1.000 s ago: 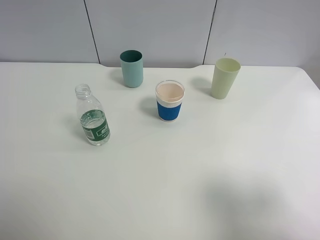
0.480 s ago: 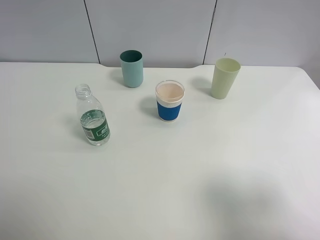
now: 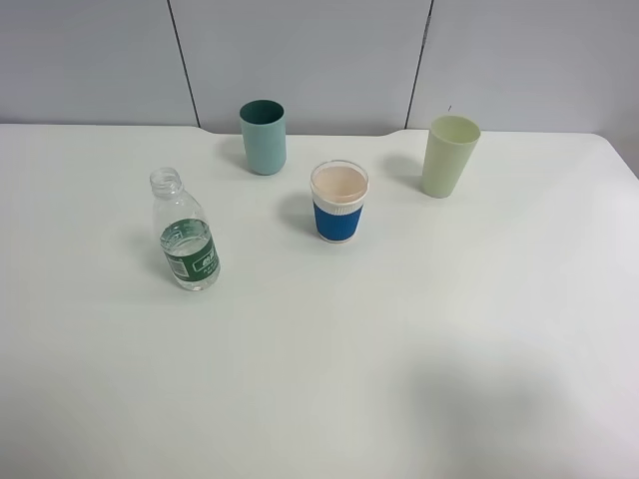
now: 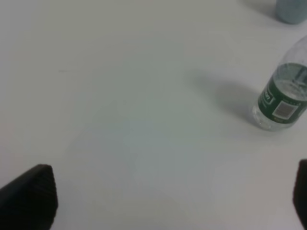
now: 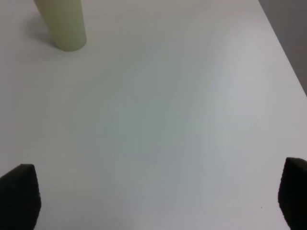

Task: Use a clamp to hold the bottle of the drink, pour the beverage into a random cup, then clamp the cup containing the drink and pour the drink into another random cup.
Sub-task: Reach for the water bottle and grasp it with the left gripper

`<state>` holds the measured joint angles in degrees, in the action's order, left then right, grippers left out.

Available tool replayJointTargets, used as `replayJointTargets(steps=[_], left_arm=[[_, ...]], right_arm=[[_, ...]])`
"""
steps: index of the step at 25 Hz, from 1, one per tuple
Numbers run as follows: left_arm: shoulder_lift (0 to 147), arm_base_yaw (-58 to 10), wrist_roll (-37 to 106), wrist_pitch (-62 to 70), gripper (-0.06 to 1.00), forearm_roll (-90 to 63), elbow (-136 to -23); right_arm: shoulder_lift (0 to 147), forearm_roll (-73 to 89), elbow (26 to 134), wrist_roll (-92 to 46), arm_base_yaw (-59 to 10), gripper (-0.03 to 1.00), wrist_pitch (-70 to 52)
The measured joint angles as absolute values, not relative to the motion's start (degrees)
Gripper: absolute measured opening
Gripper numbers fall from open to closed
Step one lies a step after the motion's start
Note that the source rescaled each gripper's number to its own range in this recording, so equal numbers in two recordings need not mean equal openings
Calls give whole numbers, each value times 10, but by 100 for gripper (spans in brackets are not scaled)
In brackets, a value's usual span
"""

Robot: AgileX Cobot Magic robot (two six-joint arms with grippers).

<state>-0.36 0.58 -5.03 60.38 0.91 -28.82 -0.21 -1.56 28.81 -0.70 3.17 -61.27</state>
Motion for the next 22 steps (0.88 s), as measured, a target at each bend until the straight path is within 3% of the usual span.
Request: replayJointTargets(steps=[22], left_arm=[[-4,6,-50,604,100,9,-288]], right_arm=[[-2,-16,288,-7,32,100,-613]])
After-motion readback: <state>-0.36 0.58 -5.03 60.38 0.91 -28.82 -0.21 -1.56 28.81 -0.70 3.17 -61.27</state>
